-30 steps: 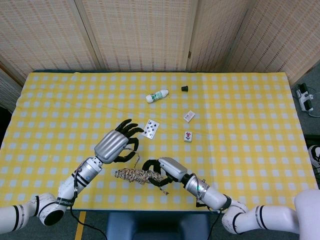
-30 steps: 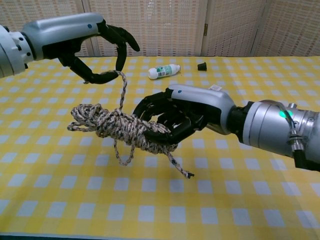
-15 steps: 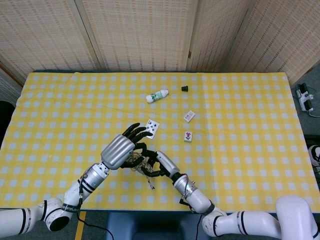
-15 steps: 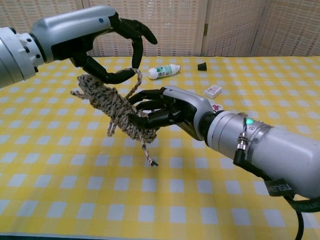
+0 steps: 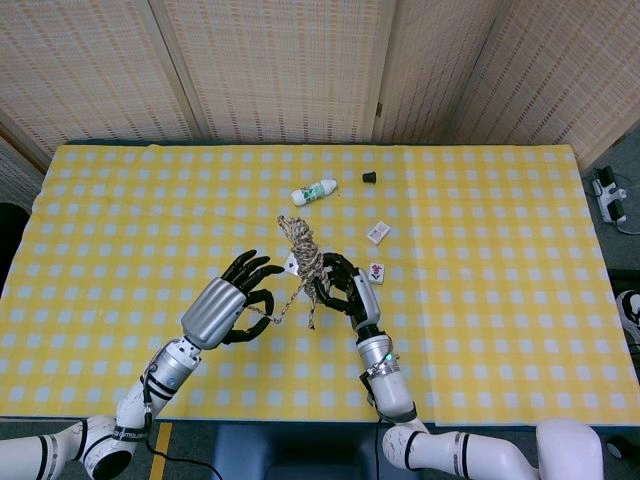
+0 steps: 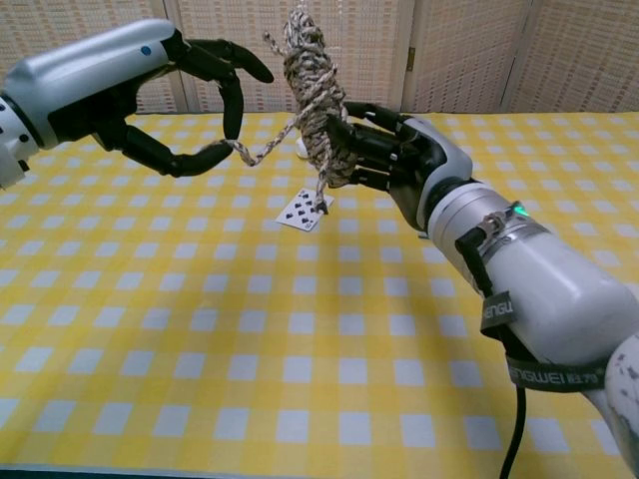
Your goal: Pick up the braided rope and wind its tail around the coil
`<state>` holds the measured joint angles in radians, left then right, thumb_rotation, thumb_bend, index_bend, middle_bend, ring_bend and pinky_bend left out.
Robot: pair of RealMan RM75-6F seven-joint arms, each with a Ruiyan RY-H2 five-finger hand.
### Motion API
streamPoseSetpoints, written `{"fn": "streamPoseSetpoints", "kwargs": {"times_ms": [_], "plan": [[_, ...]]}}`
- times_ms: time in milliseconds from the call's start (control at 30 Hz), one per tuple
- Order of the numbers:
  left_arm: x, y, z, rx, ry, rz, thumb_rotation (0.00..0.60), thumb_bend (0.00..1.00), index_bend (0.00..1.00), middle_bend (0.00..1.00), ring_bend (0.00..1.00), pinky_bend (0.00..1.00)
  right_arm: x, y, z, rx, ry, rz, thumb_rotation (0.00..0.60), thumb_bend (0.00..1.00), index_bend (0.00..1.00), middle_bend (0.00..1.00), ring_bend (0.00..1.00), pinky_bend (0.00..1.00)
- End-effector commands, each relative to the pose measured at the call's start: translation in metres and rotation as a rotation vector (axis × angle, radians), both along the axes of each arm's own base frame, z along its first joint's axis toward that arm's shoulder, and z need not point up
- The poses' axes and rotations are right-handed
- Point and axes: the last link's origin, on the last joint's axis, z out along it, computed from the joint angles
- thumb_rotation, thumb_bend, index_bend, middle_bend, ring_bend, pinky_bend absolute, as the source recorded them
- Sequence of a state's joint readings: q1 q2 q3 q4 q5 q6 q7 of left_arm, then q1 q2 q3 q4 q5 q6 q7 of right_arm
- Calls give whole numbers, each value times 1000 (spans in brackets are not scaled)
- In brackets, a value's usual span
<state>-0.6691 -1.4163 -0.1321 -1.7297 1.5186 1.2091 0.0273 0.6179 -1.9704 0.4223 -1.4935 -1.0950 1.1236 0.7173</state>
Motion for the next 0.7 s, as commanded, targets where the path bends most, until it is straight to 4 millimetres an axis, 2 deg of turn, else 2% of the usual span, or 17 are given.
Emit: {"fn": "streamPoseSetpoints", "kwargs": {"times_ms": [33,300,367,533,700], "plan": [[-6,1,0,-15,-10,31,600,470,620,200,109,0,-10,-1,8,-91,-39,12,600,783,827,676,728,550],[-17,8,1,-58,-27,100,600,470,620,200,109,0,-23,0,22,-152,-62,99,600,783,832,676,726,550],[-20,11,2,-59,-31,116,600,470,620,200,109,0,-19,-8,33,-174,-29,150,600,783,832,676,726,550],[-23,11,7,-92,-47,140,600,471,621,200,109,0,-23,-4,43,-236,104,267,600,783,832,676,726,550],[-24,11,8,-115,-43,149,600,470,620,200,109,0,-26,-1,52,-261,139,317,600,783,831,676,727,550]]}}
